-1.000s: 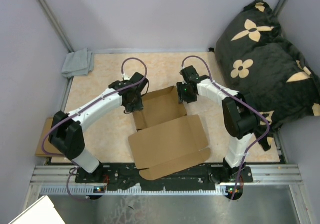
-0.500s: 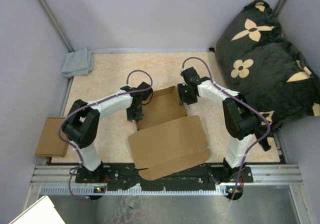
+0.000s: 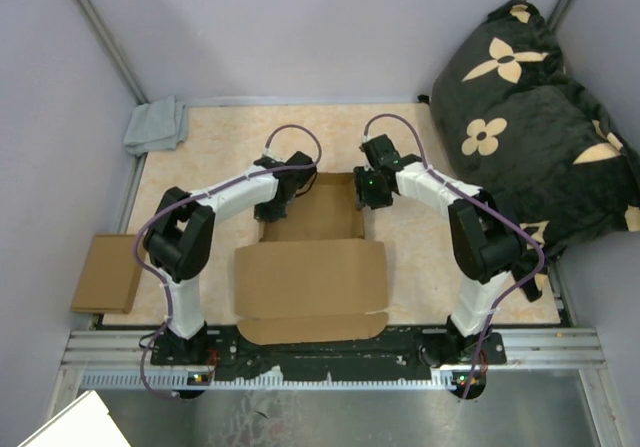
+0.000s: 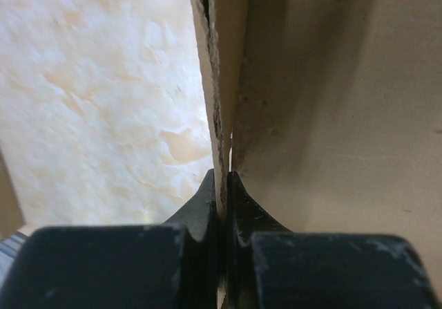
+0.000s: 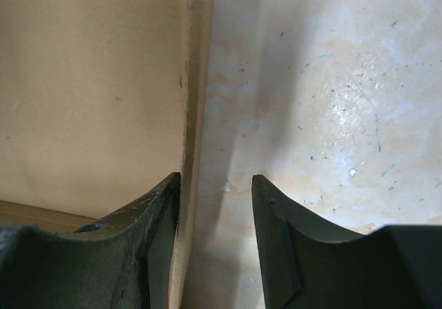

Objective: Fold the paper box

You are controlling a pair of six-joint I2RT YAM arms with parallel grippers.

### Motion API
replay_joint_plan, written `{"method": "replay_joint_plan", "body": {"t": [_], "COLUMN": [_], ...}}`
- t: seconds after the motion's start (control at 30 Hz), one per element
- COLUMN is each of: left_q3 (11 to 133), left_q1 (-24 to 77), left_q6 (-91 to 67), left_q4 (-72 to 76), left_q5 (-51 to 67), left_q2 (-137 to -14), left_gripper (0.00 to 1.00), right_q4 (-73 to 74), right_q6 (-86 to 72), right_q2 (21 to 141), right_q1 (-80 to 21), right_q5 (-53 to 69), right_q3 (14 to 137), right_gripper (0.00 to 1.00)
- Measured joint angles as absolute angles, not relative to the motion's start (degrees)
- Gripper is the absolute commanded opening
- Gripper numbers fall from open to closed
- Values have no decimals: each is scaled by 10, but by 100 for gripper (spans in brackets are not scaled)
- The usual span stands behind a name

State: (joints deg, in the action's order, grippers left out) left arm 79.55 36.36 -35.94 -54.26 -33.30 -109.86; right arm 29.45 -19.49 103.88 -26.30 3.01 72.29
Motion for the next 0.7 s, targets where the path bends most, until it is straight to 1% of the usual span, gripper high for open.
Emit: {"method": "replay_joint_plan", "body": {"t": [0.2, 0.27, 0.3, 0.33, 0.4, 0.47, 0.5, 0.57, 0.63, 0.67, 0.7], "left_q3": [845, 846, 846, 846, 846, 846, 846, 846, 846, 846, 847], "left_q1": [363, 362, 361, 359, 353, 343, 336, 325, 317, 313, 310], "left_q6": [-280, -237, -219, -198, -163, -130, -115, -98, -85, -81, -77], "left_q4": [-536, -512, -502, -488, -461, -440, -433, -426, -423, -423, -424], "left_q5": [-379, -377, -374, -369, -355, -340, -333, -319, -304, -299, -293], "left_q2": [-1135, -1143, -1144, -1145, -1143, -1139, -1136, -1125, -1106, -1093, -1078], "left_gripper": [0, 0, 2, 11, 40, 56, 61, 66, 67, 77, 80], "right_q4": [300, 305, 310, 314, 322, 331, 336, 349, 360, 370, 377], "right_q6": [-217, -229, -235, -239, -246, -248, -248, -243, -232, -225, -218], "right_q2": [1039, 1039, 1039, 1039, 1035, 1022, 1014, 996, 983, 980, 980], "right_q1": [-268, -268, -268, -268, -268, -269, -268, -268, -268, -268, -268], "right_q5": [37, 41, 44, 47, 53, 56, 57, 54, 47, 41, 36], "right_q3": [723, 723, 723, 723, 722, 715, 712, 712, 715, 722, 731], "right_gripper": [45, 46, 48, 51, 57, 64, 66, 68, 69, 69, 69]}}
